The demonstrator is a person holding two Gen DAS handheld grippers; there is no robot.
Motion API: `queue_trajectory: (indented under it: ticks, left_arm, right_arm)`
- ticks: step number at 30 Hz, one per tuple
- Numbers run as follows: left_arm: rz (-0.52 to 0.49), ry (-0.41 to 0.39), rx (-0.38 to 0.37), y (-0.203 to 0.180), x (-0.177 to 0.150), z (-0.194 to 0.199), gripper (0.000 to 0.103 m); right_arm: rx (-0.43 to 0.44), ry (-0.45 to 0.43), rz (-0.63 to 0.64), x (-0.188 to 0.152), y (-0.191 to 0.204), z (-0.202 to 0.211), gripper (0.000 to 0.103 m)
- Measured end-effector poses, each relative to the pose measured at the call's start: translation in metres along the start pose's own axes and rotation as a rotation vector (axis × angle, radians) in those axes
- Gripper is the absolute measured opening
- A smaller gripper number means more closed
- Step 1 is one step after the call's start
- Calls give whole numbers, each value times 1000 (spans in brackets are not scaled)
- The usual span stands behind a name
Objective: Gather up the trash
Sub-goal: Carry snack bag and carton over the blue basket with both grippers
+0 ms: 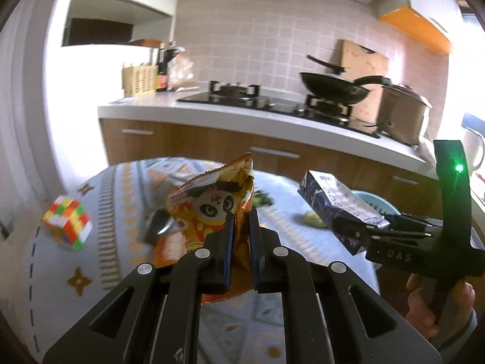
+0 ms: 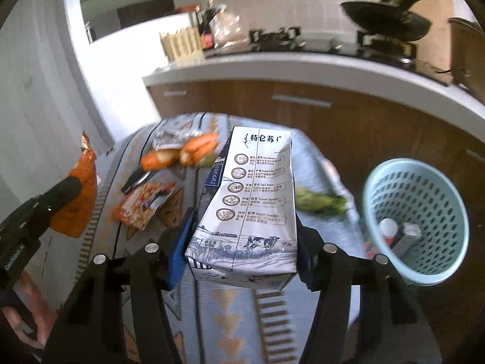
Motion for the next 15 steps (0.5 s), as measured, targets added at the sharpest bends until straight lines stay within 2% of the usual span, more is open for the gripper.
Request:
queue_trajectory:
  ticks: [5,8,11,13,15]
  left_arm:
    - [-52,12,-69,-45,14,-15,8]
    - [-96,35,-141,-81,22,-30,8]
    - [-134,61,-213,-119,26,-48,8]
    - [-140,95,-277,-146,26,-63,8]
    - [-129,151,-377,-173,19,-80,8]
  right_arm:
    - [-38,-48,-60,11,-45,24,55]
    - [-45,-68,-138,14,-82,37,55]
    - [-100,-67,-226,9,-131,43,55]
    - [-72,-45,-295,1,-156,41,55]
    - [-31,-31,-369,-8,-178,39,55]
Point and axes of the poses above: each gripper's, at about its wrist camera, not at the fingertips, and z roughly against the way its jaws point, y to its left, x to its top, the point moved 10 cm from there along -z, roughly the way its jaws point, and after that the axes turned 4 degrees about -x, right-handed, at the moved point
